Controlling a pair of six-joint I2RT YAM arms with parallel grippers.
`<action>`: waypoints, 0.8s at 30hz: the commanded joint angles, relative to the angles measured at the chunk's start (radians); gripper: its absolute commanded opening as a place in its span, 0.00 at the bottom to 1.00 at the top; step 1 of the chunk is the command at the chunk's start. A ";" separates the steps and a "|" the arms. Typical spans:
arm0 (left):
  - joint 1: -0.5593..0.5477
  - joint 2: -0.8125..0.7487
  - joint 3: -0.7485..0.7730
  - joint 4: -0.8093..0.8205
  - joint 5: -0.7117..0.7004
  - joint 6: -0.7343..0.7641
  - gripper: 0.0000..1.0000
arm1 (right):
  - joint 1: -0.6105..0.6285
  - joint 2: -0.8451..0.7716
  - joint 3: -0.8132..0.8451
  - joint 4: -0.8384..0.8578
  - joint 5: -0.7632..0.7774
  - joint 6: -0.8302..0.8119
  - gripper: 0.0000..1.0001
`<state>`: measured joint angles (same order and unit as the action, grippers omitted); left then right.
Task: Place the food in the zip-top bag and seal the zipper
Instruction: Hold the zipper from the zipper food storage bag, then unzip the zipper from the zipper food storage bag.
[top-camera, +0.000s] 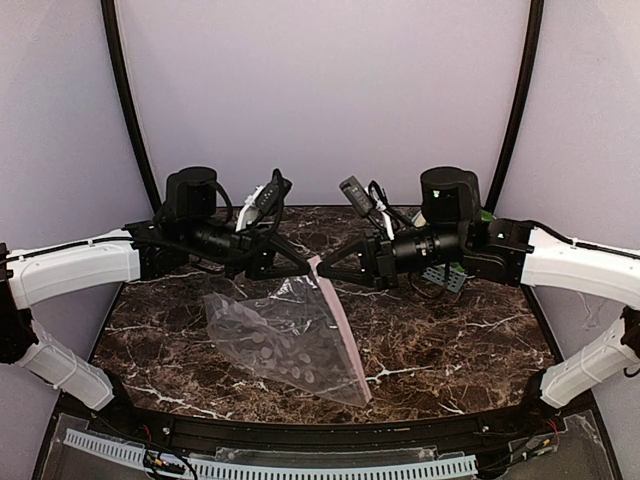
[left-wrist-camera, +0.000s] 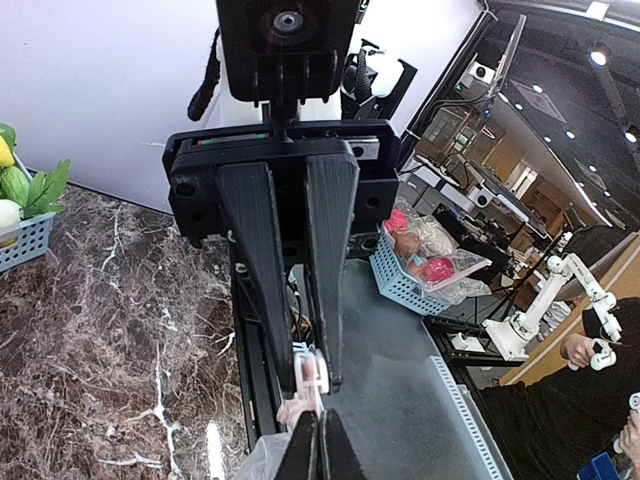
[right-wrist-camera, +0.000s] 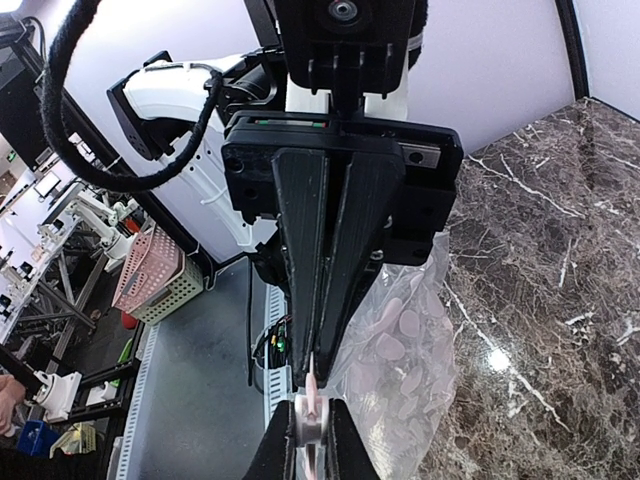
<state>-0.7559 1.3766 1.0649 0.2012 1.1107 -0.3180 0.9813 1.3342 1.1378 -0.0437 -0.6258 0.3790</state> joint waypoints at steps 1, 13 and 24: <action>-0.005 -0.005 0.019 -0.019 -0.013 0.014 0.01 | 0.002 -0.025 -0.020 0.012 0.019 -0.004 0.00; 0.001 -0.040 0.044 -0.156 -0.149 0.128 0.01 | 0.001 -0.027 -0.029 -0.018 0.043 -0.014 0.00; 0.031 -0.065 0.041 -0.169 -0.216 0.132 0.01 | 0.002 -0.015 -0.033 -0.042 0.059 -0.020 0.00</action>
<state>-0.7555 1.3563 1.0863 0.0662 0.9470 -0.2047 0.9813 1.3300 1.1191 -0.0605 -0.5560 0.3752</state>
